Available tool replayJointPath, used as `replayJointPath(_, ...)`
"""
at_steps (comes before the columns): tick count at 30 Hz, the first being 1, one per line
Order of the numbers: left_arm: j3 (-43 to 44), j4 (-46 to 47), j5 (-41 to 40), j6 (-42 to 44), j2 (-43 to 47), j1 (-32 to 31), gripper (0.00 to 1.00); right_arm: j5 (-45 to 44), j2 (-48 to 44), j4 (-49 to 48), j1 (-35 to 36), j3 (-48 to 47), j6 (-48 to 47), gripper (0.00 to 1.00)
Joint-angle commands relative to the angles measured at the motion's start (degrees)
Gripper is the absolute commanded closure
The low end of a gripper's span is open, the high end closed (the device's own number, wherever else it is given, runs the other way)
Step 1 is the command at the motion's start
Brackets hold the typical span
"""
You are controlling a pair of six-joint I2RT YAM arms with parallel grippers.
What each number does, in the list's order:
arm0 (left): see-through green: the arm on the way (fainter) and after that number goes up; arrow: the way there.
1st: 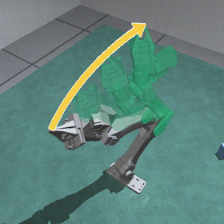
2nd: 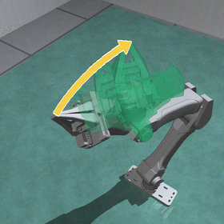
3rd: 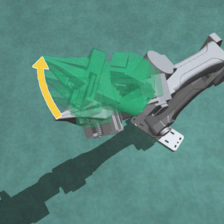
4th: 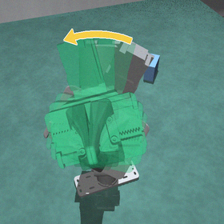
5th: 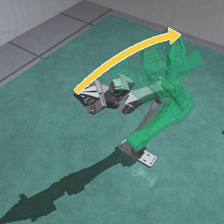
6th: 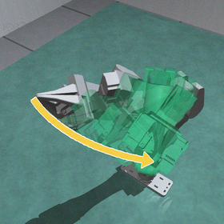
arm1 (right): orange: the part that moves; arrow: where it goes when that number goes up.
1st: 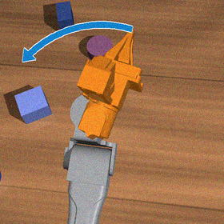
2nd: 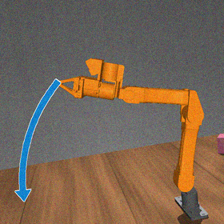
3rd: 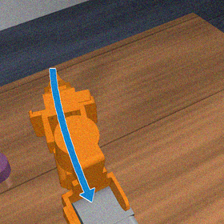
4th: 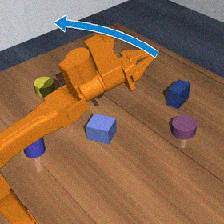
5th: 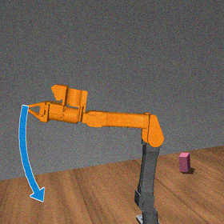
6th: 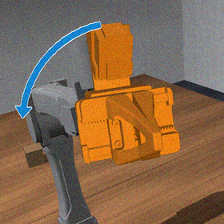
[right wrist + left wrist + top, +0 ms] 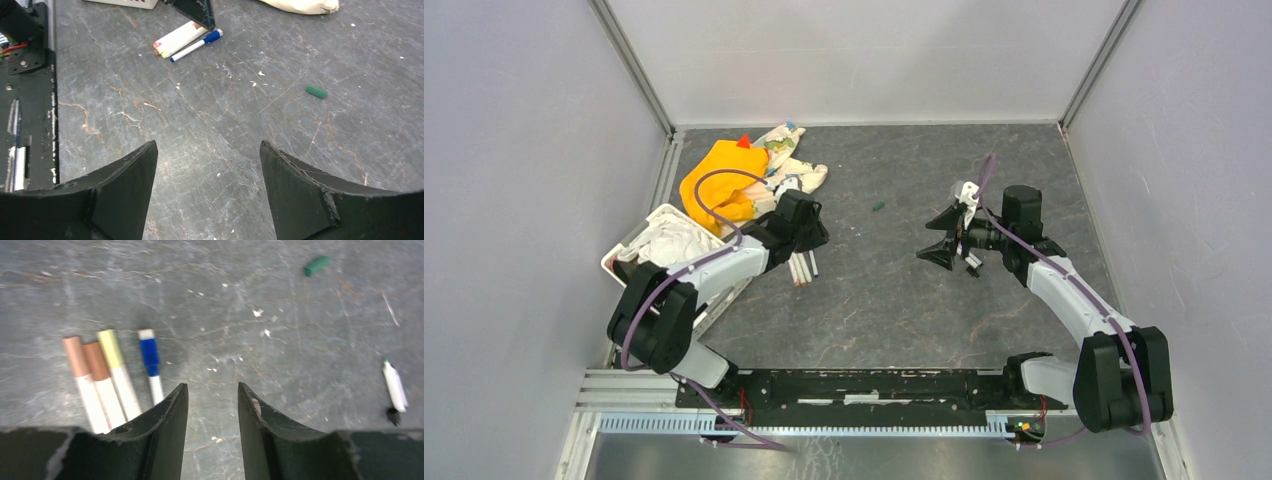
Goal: Insert the pens into the pen caps
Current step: Place the pen at the center of the board, then pick up the pen from the center of the board.
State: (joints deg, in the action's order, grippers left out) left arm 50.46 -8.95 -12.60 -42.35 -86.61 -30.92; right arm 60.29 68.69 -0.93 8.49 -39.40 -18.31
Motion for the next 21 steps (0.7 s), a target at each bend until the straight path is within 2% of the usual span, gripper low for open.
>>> replayJointPath(1, -4.28, 10.96, 11.34, 3.67, 2.89, 0.22, 0.51, -2.49, -1.10, 2.50, -0.64, -2.78, -4.08, 0.20)
replayJointPath(8, -11.57, 27.29, 24.63, 3.64, 6.83, 0.15, 0.39, -9.49, -1.67, 7.32, -1.09, -4.00, -10.98, 0.20)
replayJointPath(15, -16.06, 40.32, 32.10, 3.51, 13.16, -0.32, 0.20, -18.03, 0.30, 10.30, -1.39, -5.34, -13.95, 0.20)
replayJointPath(18, -19.53, 50.93, 34.44, 2.54, 17.06, -0.29, 0.14, -21.31, 2.28, 12.64, -1.45, -6.70, -14.99, 0.21)
replayJointPath(21, -21.91, 57.00, 34.53, 1.54, 20.88, -0.33, 0.10, -25.06, 4.28, 15.27, -1.34, -8.04, -16.35, 0.24)
